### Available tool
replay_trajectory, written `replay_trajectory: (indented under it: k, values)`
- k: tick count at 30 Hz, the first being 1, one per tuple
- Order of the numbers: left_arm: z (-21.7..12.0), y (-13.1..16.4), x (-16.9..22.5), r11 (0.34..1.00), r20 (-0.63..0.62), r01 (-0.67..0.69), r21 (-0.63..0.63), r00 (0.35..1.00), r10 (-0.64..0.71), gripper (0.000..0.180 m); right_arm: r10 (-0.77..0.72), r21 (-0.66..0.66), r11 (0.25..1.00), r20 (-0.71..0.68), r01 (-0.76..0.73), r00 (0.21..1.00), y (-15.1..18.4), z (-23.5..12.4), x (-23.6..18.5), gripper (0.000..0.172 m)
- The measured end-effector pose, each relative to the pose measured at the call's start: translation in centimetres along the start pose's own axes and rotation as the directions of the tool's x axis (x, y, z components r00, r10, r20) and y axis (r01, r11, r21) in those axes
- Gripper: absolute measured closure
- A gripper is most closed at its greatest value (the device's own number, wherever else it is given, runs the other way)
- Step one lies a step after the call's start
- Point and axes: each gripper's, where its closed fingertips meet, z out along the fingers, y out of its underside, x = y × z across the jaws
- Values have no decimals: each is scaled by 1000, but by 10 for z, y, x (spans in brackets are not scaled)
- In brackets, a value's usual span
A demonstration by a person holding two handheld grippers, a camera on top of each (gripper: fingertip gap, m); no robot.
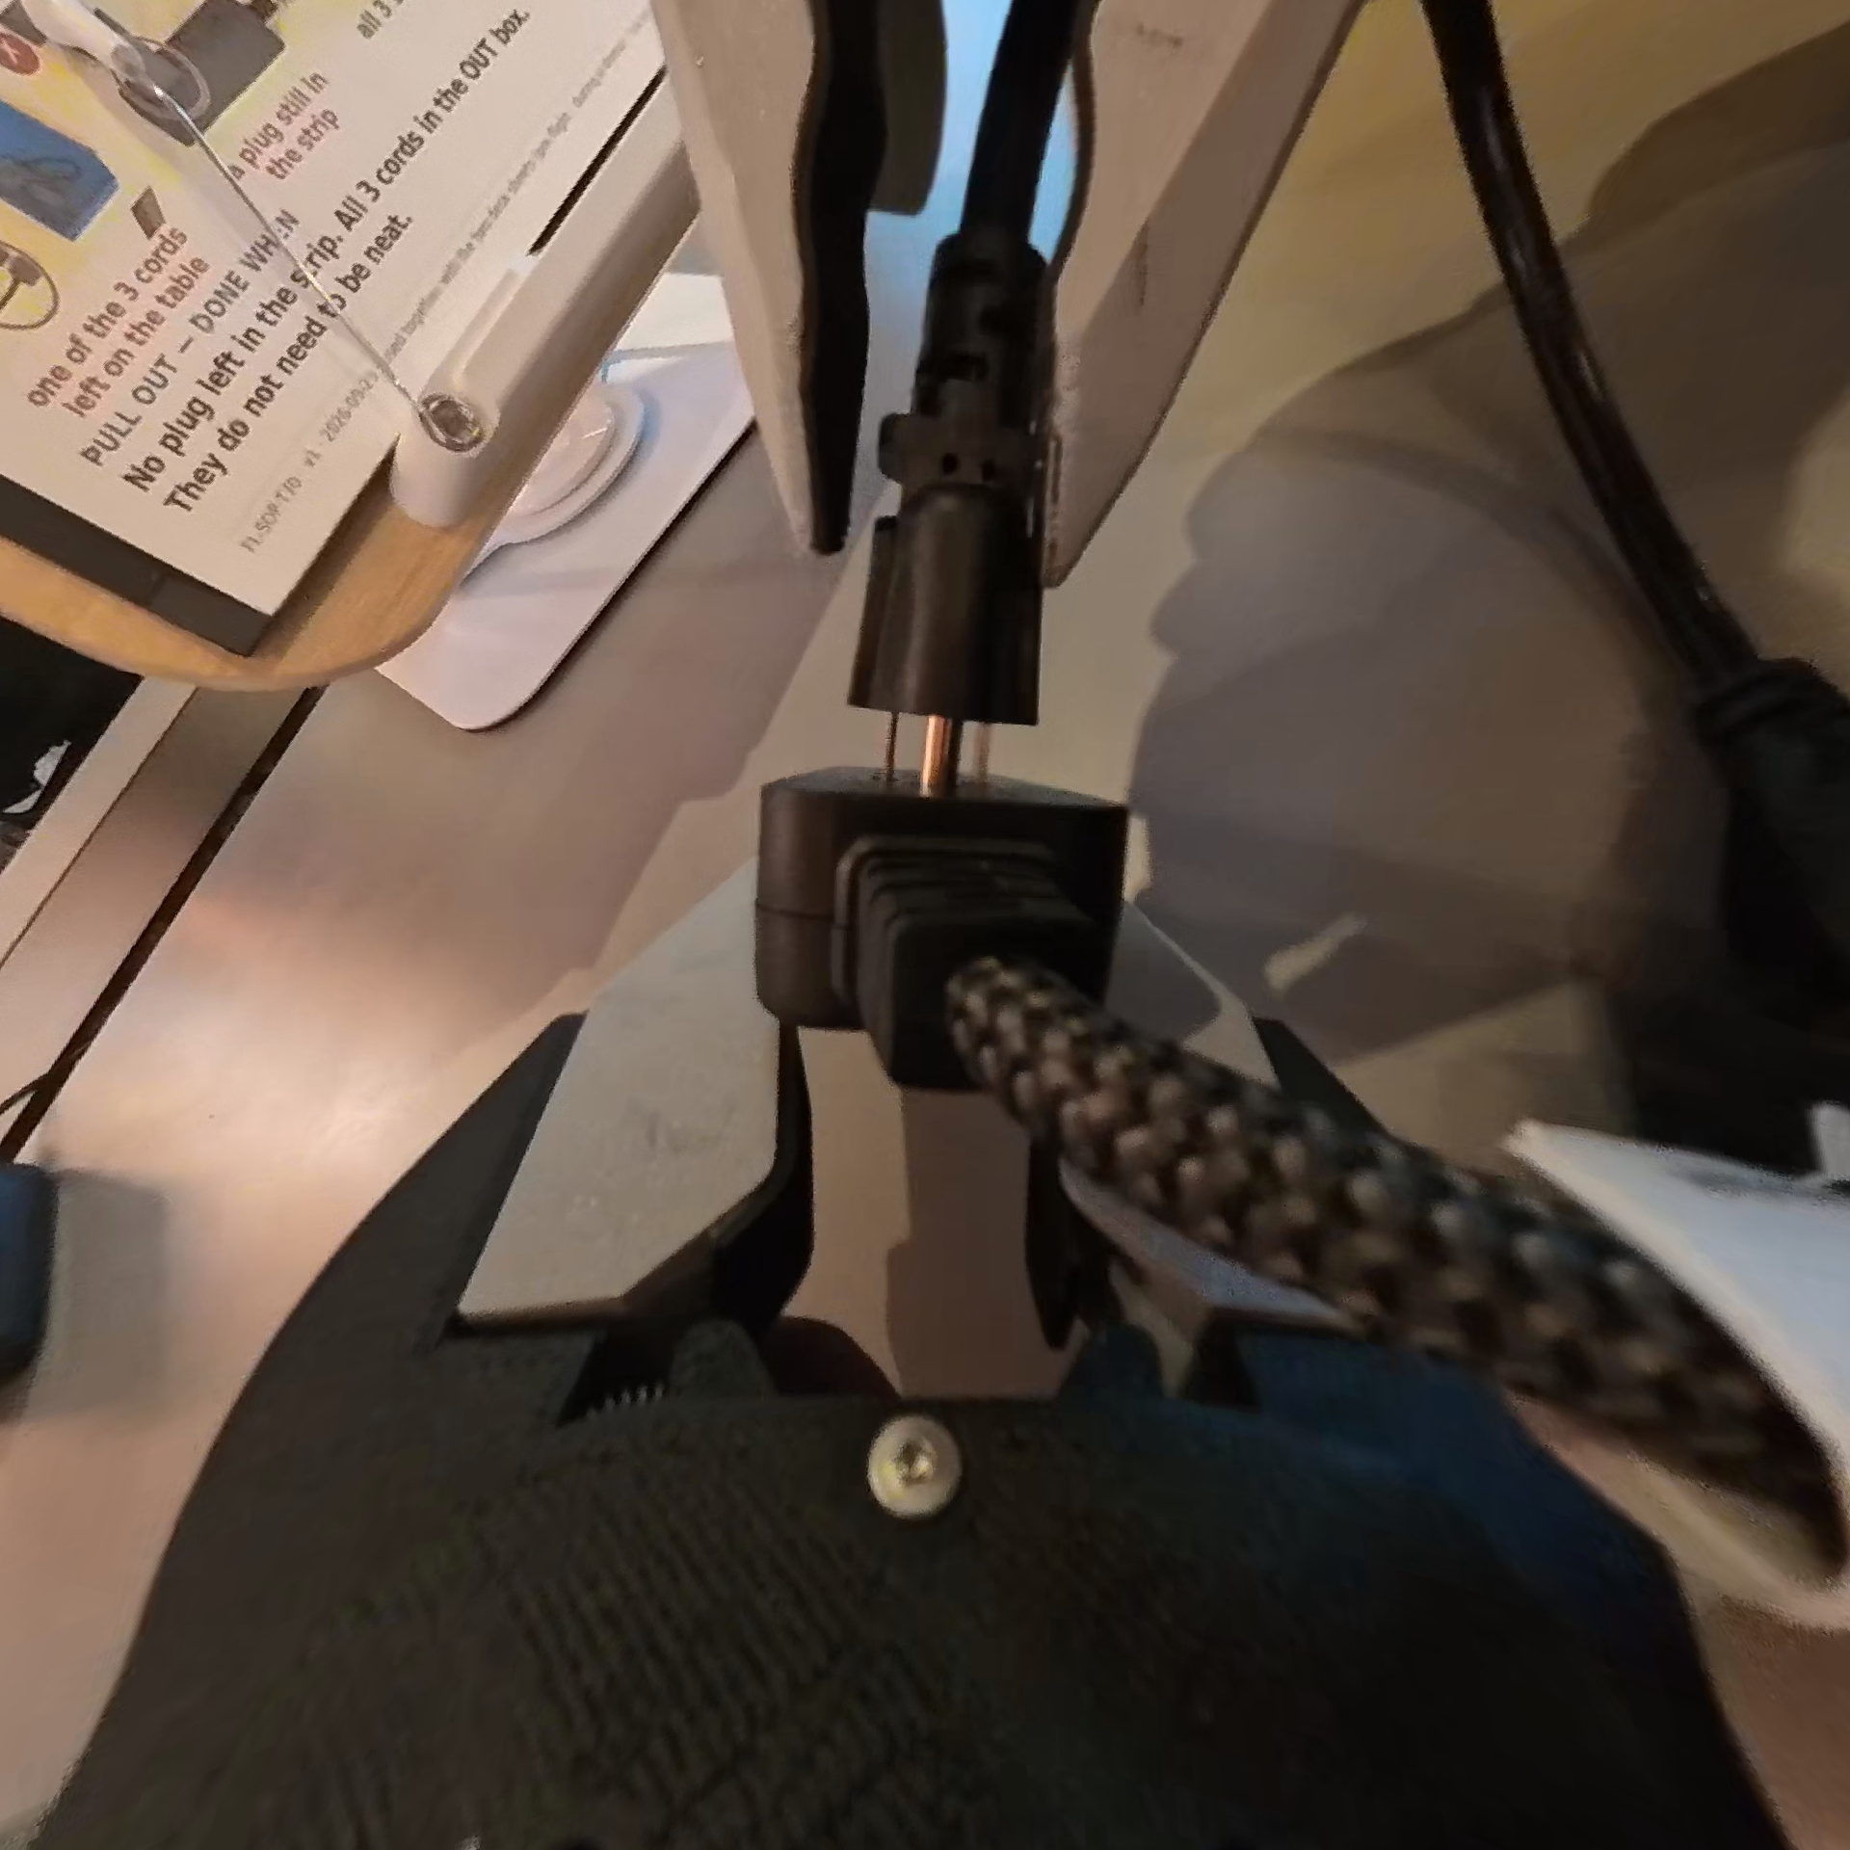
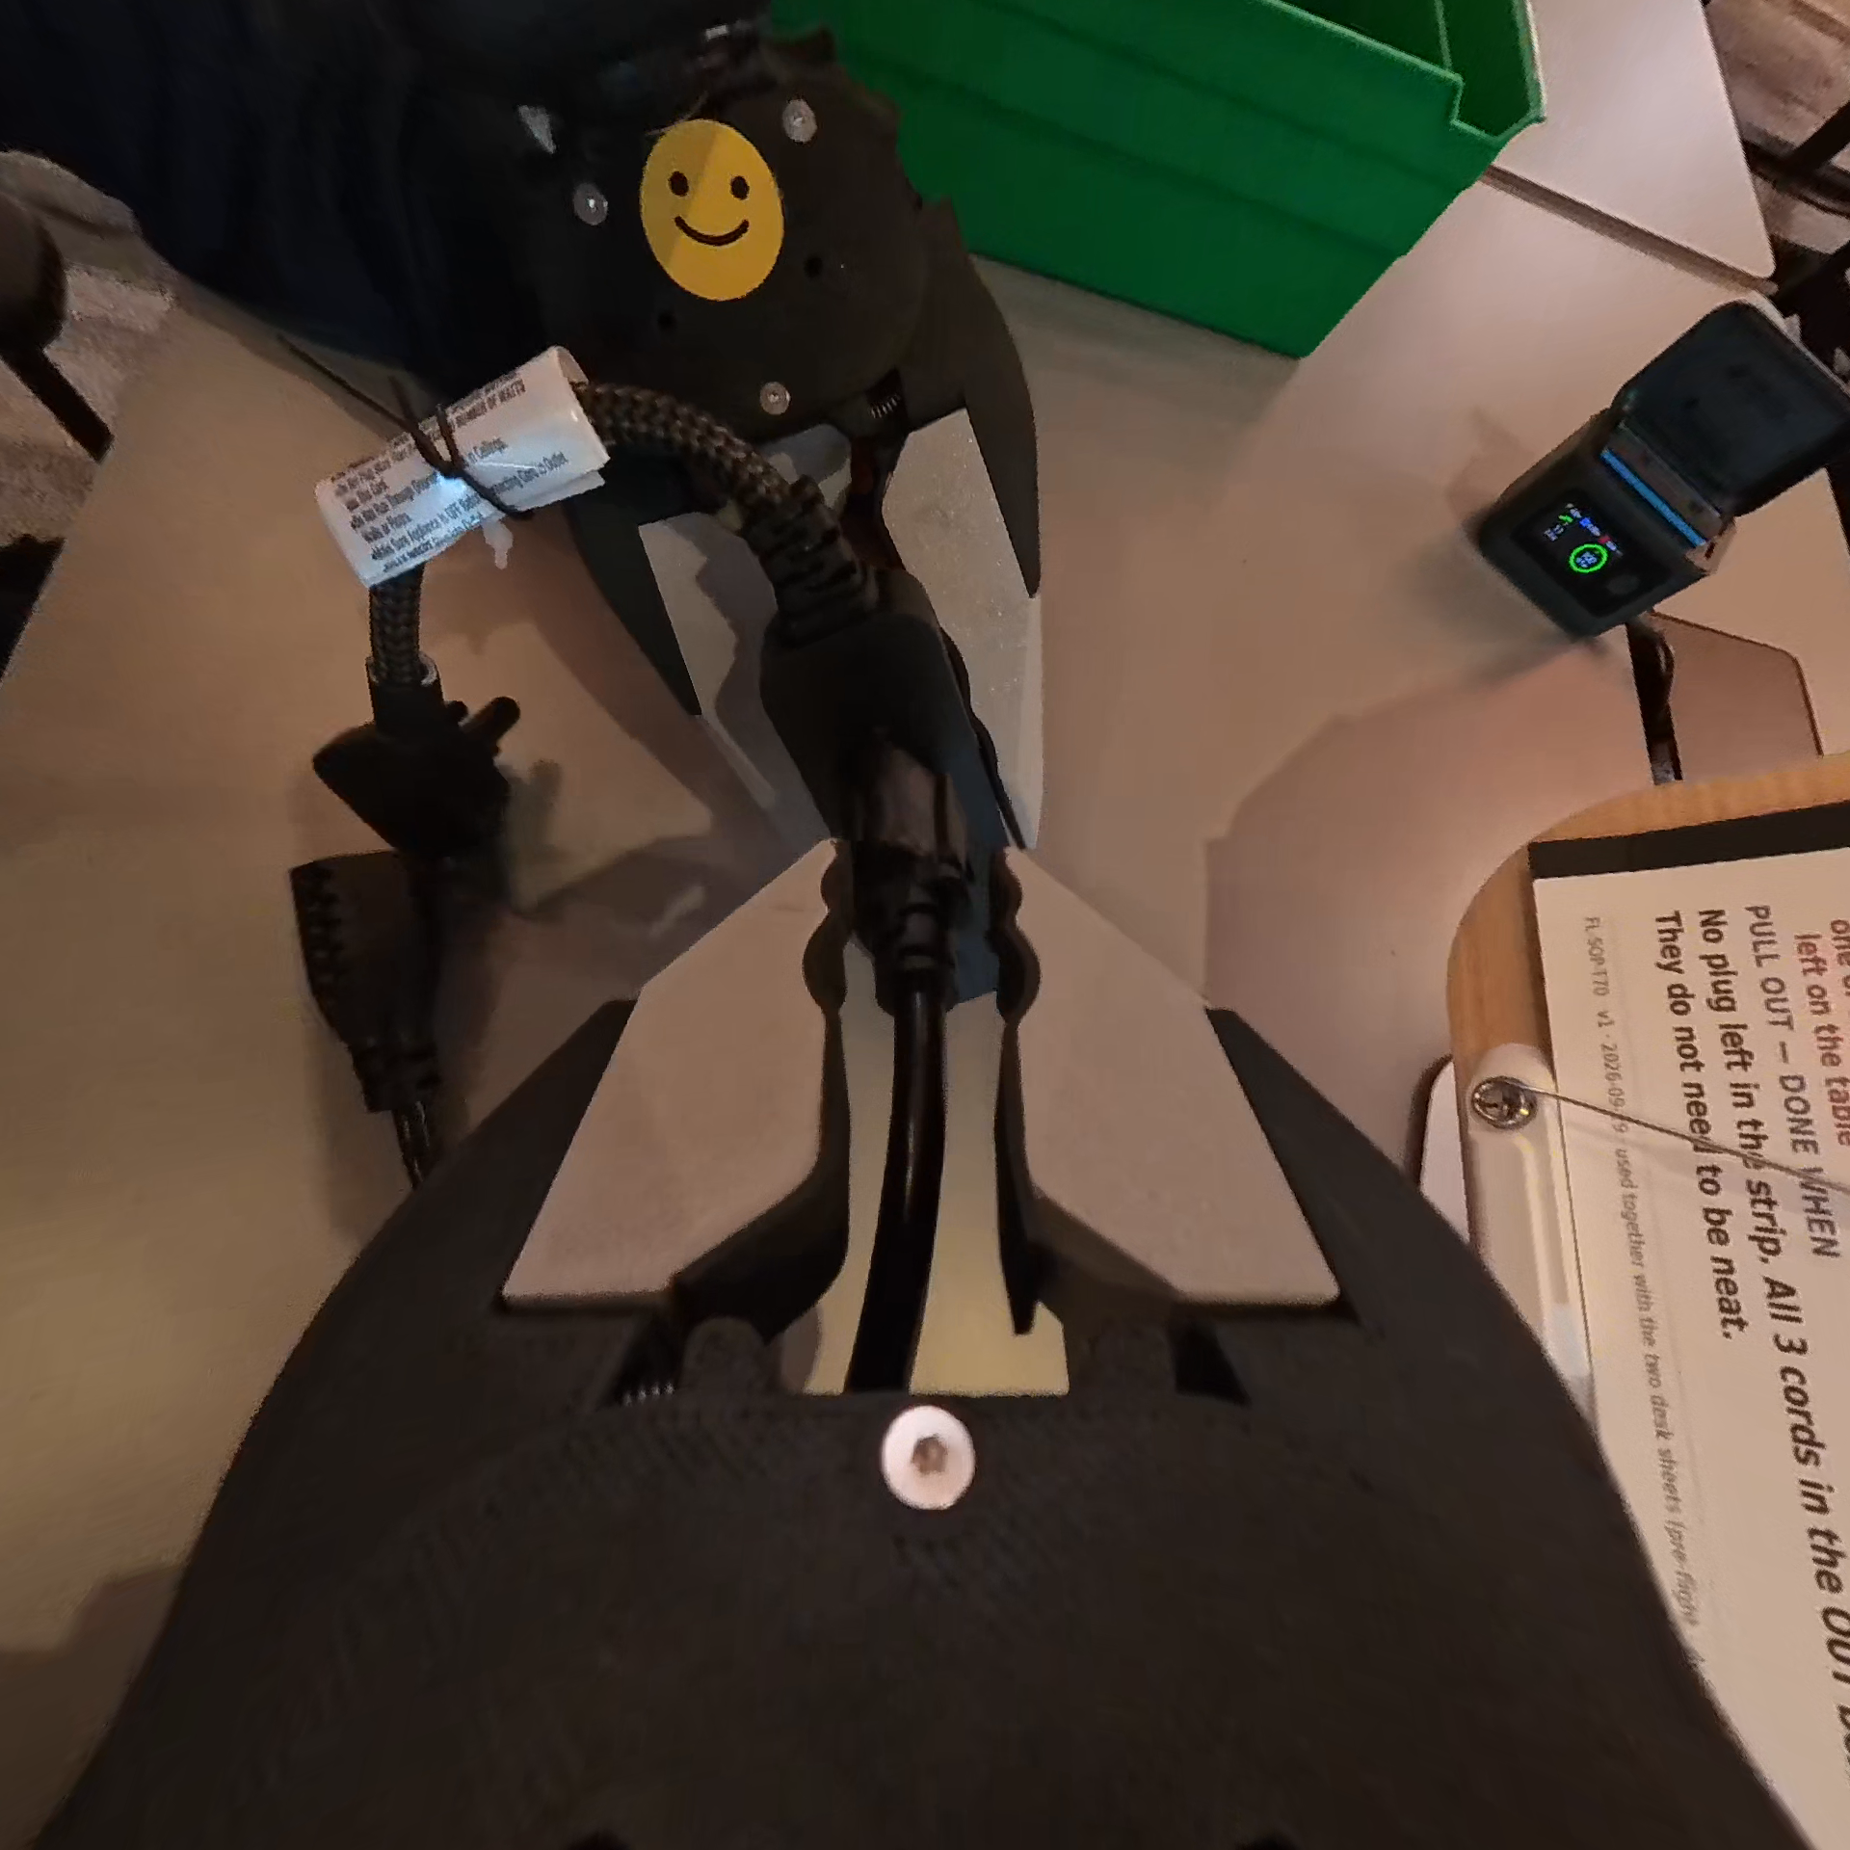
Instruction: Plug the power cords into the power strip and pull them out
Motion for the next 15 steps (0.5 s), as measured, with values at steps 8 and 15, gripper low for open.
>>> replay_trajectory:
  k: [8, 15]
  values:
    - [0, 2, 2, 1000, 1, -15, -11, 1000, 15, 137, -29, -10, 1000, 15, 29, 999, 10, 5, -5, 150]
    - [3, 2, 8, 1000, -20, 3, -24, 1000, -4, 140, -134, -250, 959, 0, 130, 991, 12, 2, -8, 151]
